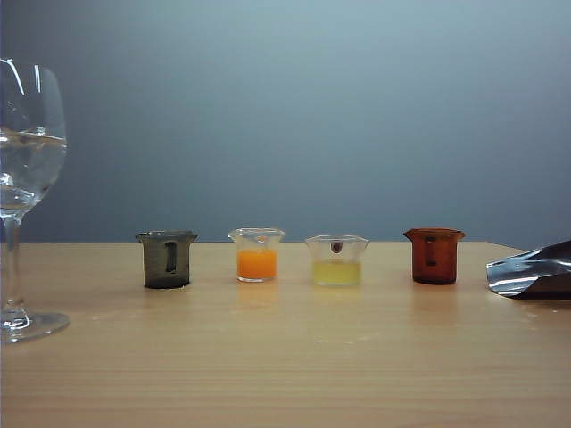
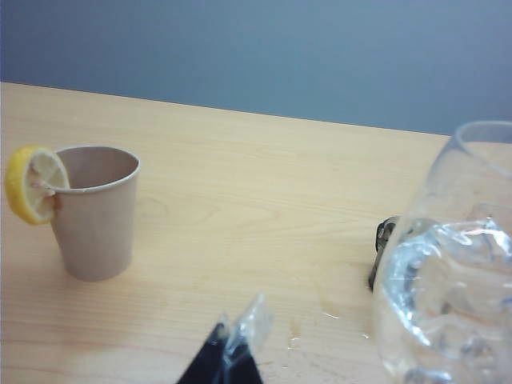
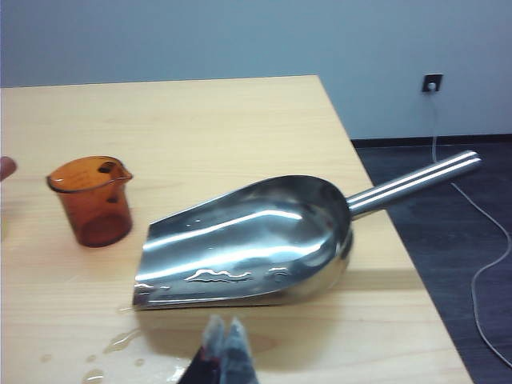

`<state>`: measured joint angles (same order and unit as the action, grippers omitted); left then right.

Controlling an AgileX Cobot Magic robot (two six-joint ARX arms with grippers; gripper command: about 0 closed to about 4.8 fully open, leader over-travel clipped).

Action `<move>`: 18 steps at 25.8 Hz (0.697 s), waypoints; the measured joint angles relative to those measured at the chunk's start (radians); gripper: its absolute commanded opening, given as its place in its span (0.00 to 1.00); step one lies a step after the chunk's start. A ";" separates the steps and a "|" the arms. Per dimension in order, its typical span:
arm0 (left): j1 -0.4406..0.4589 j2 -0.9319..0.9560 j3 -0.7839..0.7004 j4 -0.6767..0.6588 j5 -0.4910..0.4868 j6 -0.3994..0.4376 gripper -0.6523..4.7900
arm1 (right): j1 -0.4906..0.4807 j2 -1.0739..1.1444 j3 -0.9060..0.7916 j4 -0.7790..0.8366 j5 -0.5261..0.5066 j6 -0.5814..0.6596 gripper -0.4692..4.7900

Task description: Pick up the second measuring cup from the left, pour the orange juice inside into the goblet, and finally put the measuring cup back in its original place.

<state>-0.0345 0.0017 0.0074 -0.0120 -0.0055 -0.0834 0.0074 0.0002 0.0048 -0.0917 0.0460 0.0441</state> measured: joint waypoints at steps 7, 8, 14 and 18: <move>0.000 0.000 0.000 -0.005 -0.012 0.000 0.11 | 0.000 0.000 0.000 0.000 0.005 0.000 0.07; 0.000 0.000 0.000 -0.007 -0.014 0.000 0.11 | 0.000 0.000 0.000 0.000 0.005 -0.001 0.07; 0.000 0.000 0.033 -0.034 -0.014 0.000 0.11 | 0.000 0.003 0.039 0.000 0.006 -0.012 0.07; 0.000 0.000 0.120 -0.043 -0.014 0.000 0.11 | 0.000 0.008 0.151 0.019 0.006 -0.011 0.07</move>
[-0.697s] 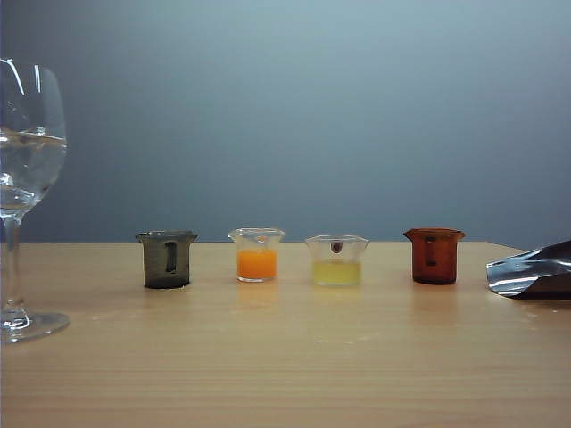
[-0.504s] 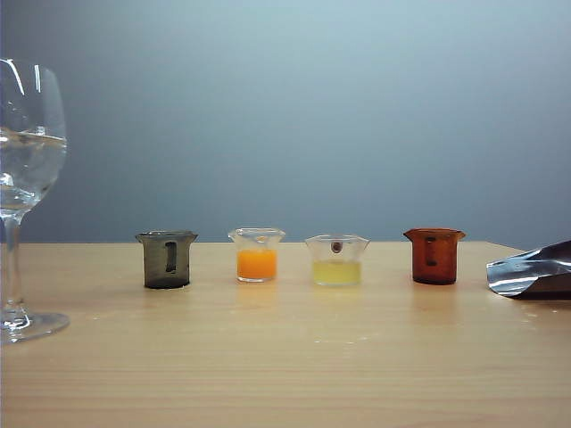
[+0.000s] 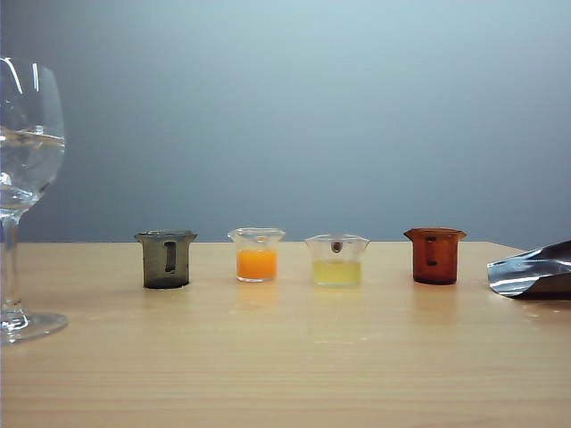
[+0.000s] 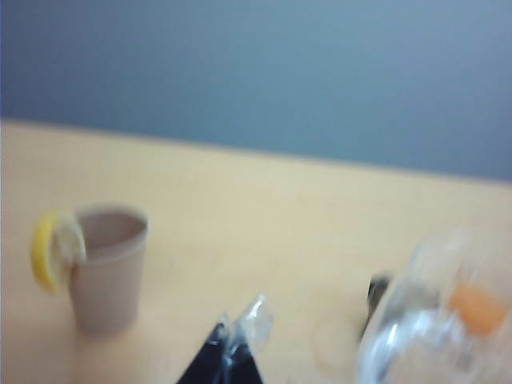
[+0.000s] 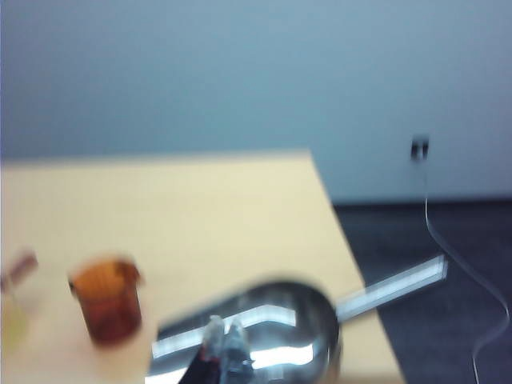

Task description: Pick up the second measuring cup from the left, pour the orange juice inside into the goblet, and finally put the measuring cup back in its original place.

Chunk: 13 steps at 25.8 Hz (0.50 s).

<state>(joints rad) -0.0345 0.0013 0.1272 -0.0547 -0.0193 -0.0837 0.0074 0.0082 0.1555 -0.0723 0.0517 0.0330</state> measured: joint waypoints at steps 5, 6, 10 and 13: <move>0.000 0.053 0.120 -0.026 0.075 0.000 0.11 | 0.000 0.144 0.188 -0.022 -0.003 0.056 0.07; 0.000 0.080 0.143 -0.037 0.099 0.000 0.11 | 0.000 0.184 0.220 -0.017 -0.008 0.068 0.07; 0.000 0.202 0.245 -0.064 0.114 0.032 0.11 | 0.000 0.352 0.349 -0.015 -0.047 0.090 0.07; 0.000 0.314 0.335 -0.070 0.114 0.089 0.11 | 0.000 0.448 0.416 0.021 -0.048 0.101 0.07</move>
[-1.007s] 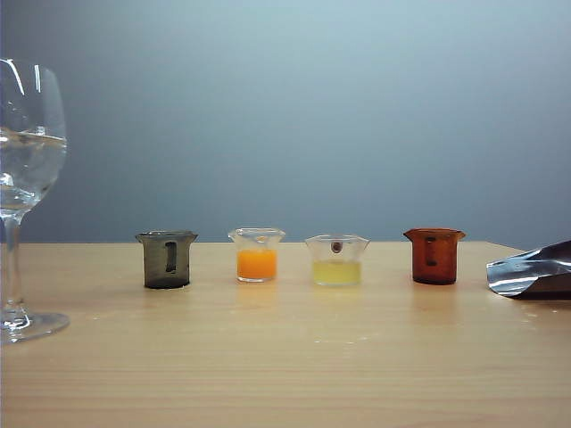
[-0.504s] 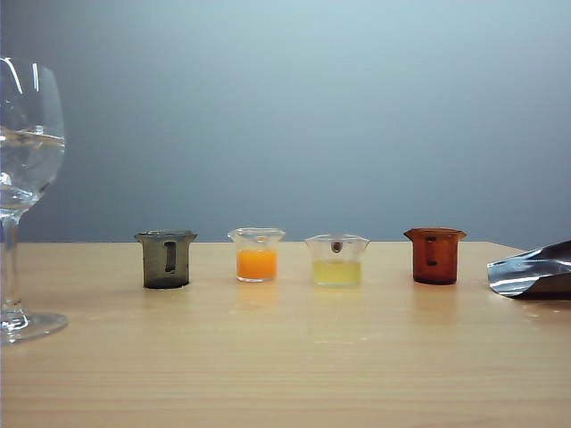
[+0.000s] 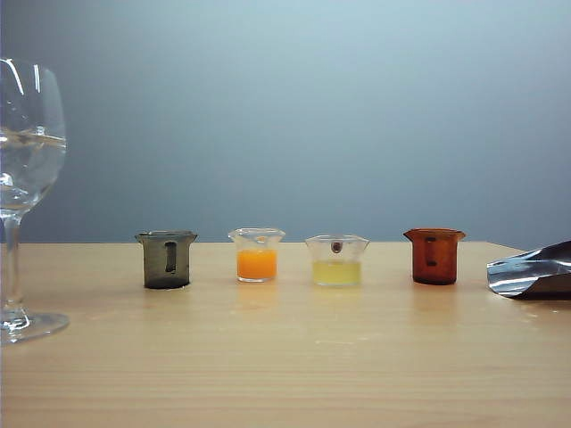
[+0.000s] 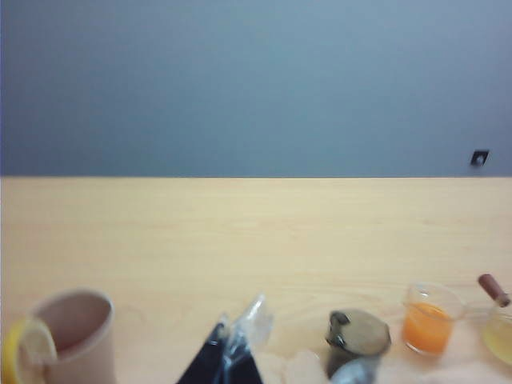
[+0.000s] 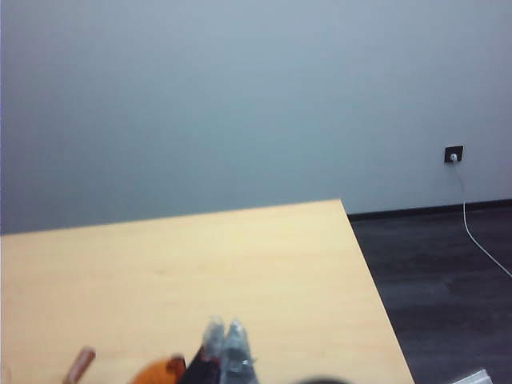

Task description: Pick up the second measuring cup from the left, pour the orange juice inside into the goblet, and finally put the measuring cup back in its original place.

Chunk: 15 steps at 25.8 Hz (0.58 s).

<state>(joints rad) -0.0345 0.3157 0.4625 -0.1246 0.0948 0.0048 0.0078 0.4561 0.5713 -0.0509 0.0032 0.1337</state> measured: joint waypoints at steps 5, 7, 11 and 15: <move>0.000 0.174 0.148 0.003 0.049 0.021 0.11 | 0.105 0.142 0.057 0.089 0.031 0.030 0.07; 0.000 0.228 0.201 -0.011 0.087 0.022 0.11 | 0.183 0.187 0.057 0.126 0.071 0.031 0.07; -0.050 0.314 0.350 -0.124 0.127 0.022 0.11 | 0.480 0.372 0.056 0.233 0.260 0.031 0.07; -0.143 0.348 0.427 -0.237 0.114 0.037 0.11 | 0.639 0.538 0.056 0.352 0.344 0.031 0.07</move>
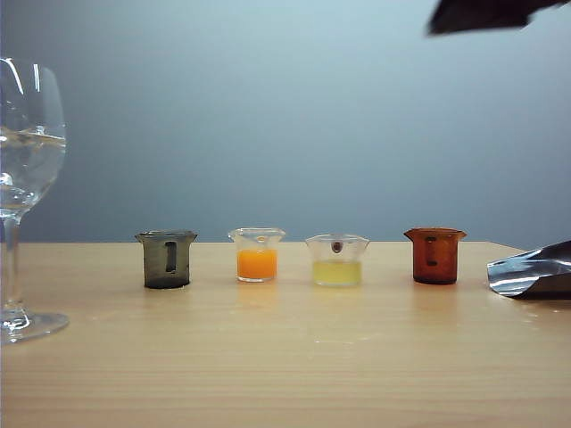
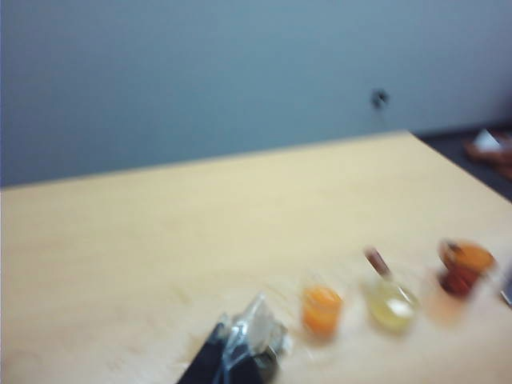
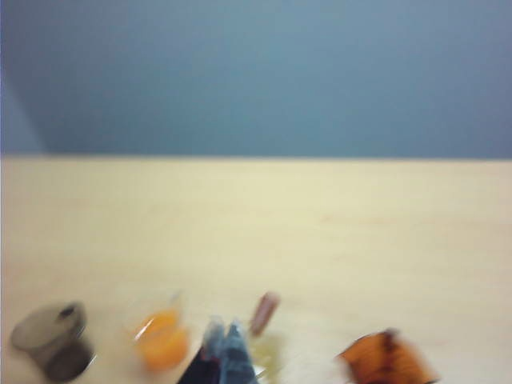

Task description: Pick up the second measuring cup from the left, pour the orange juice inside into the goblet, and finally put the measuring cup back in its original place.

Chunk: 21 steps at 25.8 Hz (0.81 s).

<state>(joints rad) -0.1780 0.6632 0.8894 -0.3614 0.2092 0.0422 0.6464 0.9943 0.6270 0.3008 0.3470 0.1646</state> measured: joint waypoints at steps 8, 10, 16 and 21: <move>-0.206 0.033 0.006 -0.173 -0.123 0.014 0.11 | 0.205 0.423 0.000 0.328 0.122 0.039 0.07; -0.225 0.033 0.006 -0.182 -0.124 0.014 0.11 | 0.226 0.520 0.003 0.420 0.123 0.043 0.07; -0.256 0.034 0.006 -0.190 -0.124 0.014 0.11 | 0.254 0.735 0.061 0.481 0.121 0.046 0.46; -0.255 0.035 0.006 -0.244 -0.127 0.014 0.11 | 0.256 0.897 0.205 0.502 0.124 0.109 1.00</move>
<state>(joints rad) -0.4332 0.6983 0.8951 -0.6052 0.0826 0.0559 0.9028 1.8915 0.8322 0.8024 0.4706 0.2741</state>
